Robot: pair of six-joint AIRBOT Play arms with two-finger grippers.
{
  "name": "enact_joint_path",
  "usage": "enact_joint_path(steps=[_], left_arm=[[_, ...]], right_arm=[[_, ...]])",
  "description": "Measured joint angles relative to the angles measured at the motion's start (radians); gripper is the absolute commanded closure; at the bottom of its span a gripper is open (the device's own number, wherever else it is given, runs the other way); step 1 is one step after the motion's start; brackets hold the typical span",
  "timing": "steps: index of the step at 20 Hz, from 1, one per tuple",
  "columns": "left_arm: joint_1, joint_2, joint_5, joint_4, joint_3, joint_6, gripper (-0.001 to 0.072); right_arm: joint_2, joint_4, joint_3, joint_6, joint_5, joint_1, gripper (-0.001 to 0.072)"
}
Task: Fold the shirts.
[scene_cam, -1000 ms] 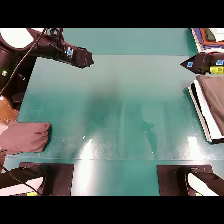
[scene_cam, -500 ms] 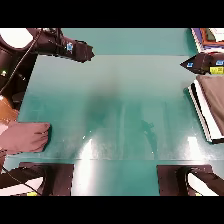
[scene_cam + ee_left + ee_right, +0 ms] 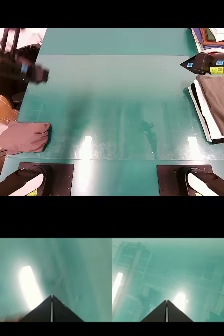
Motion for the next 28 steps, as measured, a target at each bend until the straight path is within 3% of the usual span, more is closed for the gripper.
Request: enact_joint_path(steps=[1,2,10,11,12,13,19,23,28], left_arm=[[0.031,0.032,-0.034,0.04,-0.073,-0.012,0.0067],[0.058,0.057,-0.051,0.068,-0.142,-0.024,0.0094],[0.176,0.133,-0.038,0.222,-0.595,-0.108,0.011],[0.179,0.135,-0.032,0.227,-0.619,-0.116,0.0328],[0.182,0.136,-0.026,0.234,-0.637,-0.124,0.0619],[0.184,0.137,-0.021,0.24,-0.649,-0.13,0.0675],[0.186,0.143,-0.014,0.251,-0.583,-0.143,0.0685],[0.122,0.174,-0.043,0.226,-0.274,-0.146,0.0686],[-0.064,0.174,-0.019,0.137,0.14,-0.146,0.0688]], right_arm=[[0.0,0.0,0.0,0.0,0.0,0.0,0.0698],[0.0,0.0,0.0,0.0,0.0,0.0,0.0698],[0.0,-0.001,0.0,0.0,0.0,0.0,0.0698],[0.0,-0.001,0.0,0.0,0.0,0.0,0.0698],[0.0,-0.001,0.0,0.0,-0.001,0.0,0.0697],[0.0,-0.001,0.0,0.0,-0.003,0.0,0.0698],[0.003,0.001,0.001,0.0,-0.018,0.0,0.0698],[0.048,0.014,0.003,-0.001,-0.078,0.0,0.0698],[0.127,0.03,0.007,0.0,-0.183,0.0,0.0699]])
